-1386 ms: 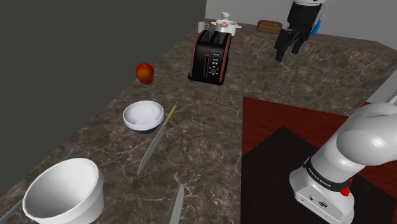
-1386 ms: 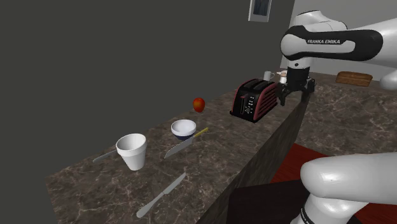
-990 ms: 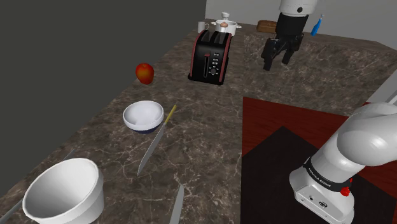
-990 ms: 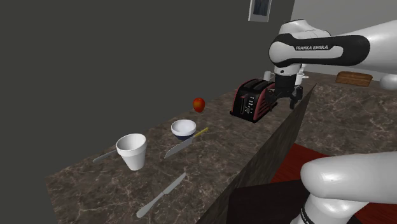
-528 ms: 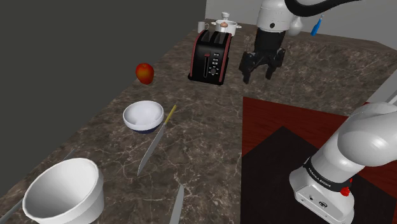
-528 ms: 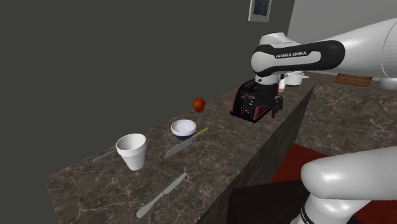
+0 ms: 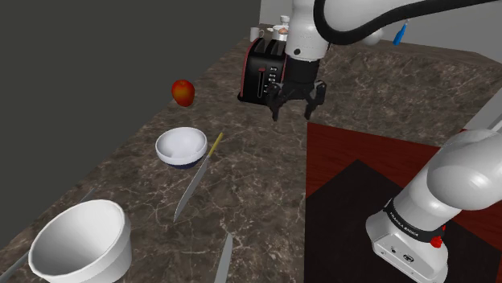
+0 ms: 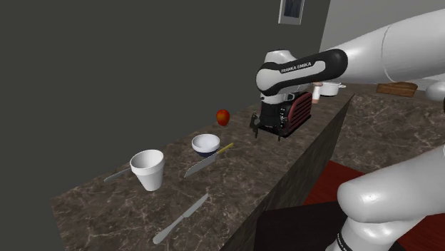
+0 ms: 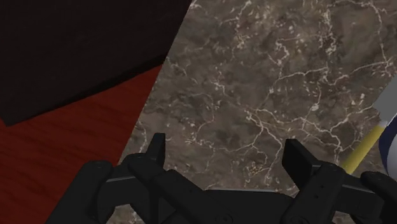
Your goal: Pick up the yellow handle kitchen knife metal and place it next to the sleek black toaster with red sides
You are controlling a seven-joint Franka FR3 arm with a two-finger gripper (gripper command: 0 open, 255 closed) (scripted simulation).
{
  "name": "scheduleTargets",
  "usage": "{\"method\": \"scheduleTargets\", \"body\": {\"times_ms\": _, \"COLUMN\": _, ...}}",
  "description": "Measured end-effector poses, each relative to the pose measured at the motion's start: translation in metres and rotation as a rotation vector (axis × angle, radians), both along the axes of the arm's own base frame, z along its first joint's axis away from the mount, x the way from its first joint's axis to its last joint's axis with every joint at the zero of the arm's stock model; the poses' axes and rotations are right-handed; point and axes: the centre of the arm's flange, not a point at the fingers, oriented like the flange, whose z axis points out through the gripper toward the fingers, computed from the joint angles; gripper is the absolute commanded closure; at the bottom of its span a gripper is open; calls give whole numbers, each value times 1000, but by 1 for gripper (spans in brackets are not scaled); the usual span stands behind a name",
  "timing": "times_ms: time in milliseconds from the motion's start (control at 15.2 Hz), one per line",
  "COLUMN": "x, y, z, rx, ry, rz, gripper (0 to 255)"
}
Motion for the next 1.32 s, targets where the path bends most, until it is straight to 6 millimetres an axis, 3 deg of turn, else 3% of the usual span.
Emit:
{"method": "scheduleTargets", "body": {"times_ms": 528, "x": 44, "y": 77, "z": -37, "rx": 57, "ry": 12, "rz": -176, "gripper": 0}}
{"method": "scheduleTargets", "body": {"times_ms": 1122, "x": 110, "y": 159, "z": -79, "rx": 123, "ry": 26, "rz": -375, "gripper": 0}}
{"method": "scheduleTargets", "body": {"times_ms": 1320, "x": 116, "y": 165, "z": -93, "rx": 129, "ry": 28, "rz": -397, "gripper": 0}}
